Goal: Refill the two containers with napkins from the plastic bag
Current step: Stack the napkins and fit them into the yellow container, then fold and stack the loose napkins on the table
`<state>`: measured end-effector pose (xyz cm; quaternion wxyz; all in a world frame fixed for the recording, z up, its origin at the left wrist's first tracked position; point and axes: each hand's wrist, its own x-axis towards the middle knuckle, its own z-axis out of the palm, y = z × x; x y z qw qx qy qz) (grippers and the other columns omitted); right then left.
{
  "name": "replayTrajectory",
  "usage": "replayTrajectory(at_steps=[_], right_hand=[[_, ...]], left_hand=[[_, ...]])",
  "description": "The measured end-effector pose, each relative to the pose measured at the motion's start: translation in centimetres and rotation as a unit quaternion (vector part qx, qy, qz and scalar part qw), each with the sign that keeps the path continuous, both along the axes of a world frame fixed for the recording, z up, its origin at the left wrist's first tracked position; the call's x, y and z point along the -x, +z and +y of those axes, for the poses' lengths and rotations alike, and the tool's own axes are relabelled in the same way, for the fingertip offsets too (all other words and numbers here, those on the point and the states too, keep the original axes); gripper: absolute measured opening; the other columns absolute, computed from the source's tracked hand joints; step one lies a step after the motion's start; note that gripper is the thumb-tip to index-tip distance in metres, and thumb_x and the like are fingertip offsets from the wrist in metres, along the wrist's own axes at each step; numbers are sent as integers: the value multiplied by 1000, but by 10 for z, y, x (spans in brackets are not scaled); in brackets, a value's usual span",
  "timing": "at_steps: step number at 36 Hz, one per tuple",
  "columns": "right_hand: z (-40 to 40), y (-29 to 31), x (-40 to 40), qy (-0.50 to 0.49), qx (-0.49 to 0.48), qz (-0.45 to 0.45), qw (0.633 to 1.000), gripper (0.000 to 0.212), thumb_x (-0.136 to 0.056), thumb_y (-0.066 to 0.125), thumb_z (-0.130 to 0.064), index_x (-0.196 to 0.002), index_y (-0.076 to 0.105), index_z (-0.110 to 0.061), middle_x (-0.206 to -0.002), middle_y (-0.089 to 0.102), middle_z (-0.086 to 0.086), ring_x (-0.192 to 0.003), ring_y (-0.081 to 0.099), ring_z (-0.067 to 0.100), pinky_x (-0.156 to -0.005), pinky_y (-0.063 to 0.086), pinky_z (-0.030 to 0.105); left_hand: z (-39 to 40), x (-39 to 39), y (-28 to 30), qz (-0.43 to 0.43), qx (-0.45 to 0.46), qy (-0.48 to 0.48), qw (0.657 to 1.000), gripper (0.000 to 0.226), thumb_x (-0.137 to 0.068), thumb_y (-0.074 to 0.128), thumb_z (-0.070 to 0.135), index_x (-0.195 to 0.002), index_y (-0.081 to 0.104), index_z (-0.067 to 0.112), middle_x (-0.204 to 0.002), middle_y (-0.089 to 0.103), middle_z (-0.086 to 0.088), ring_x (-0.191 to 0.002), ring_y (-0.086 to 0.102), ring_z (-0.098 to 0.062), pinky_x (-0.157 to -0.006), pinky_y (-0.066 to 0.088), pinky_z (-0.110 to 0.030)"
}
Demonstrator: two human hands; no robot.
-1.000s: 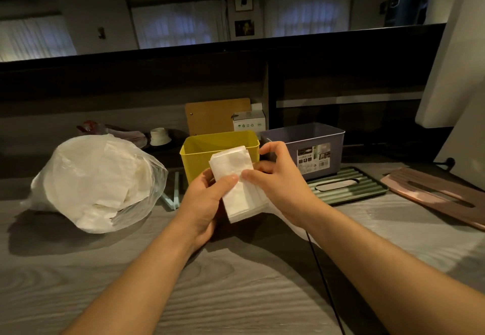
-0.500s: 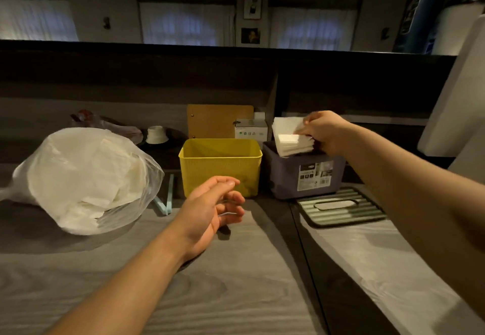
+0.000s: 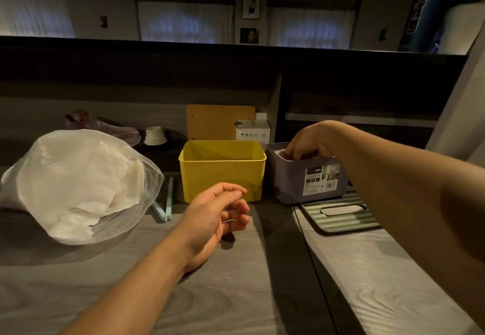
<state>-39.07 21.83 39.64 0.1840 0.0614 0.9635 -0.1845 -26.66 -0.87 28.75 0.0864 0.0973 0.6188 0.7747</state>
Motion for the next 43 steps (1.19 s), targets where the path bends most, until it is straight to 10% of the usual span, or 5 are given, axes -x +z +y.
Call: replayTrajectory(at_steps=[10, 15, 28, 36, 43], right_hand=[[-14, 8, -10, 77, -113, -32, 990, 37, -97, 60, -10, -132, 62, -18, -128, 62, 12, -116, 61, 30, -105, 50, 46], [-11, 14, -10, 25, -53, 20, 998, 27, -97, 59, -15, -123, 66, -18, -109, 66, 11, -81, 58, 20, -73, 51, 30], [-11, 21, -22, -63, 41, 89, 993, 21, -100, 55, -20, -103, 67, -2, -81, 62, 8, -60, 52, 16, -64, 47, 27], [-95, 52, -87, 200, 69, 284, 935, 16, -95, 61, -8, -96, 75, -16, -89, 72, 1, -77, 69, 11, -73, 59, 23], [-192, 36, -129, 351, 71, 249, 900, 25, -96, 57, -7, -109, 75, -19, -96, 73, -10, -84, 69, 5, -76, 58, 18]], left_hand=[[-1, -1, 1, 2, 11, -2, 1000, 20, -102, 52, 15, -113, 65, 5, -79, 68, -7, -72, 67, -18, -66, 55, -29], [-2, -1, 1, 4, 10, 0, 1000, 19, -102, 52, 15, -112, 65, 5, -79, 69, -7, -73, 67, -17, -69, 55, -31], [0, -3, -2, 17, 6, 19, 1000, 18, -103, 51, 15, -109, 65, 5, -79, 68, -8, -72, 68, -18, -69, 56, -31], [-1, -13, 4, -15, -41, 53, 998, 20, -104, 50, 21, -107, 67, 11, -101, 76, -12, -103, 72, -28, -97, 55, -43], [-61, -38, 10, 100, 217, 82, 968, 21, -104, 52, 31, -108, 72, 28, -109, 73, 14, -107, 65, -10, -95, 54, -29]])
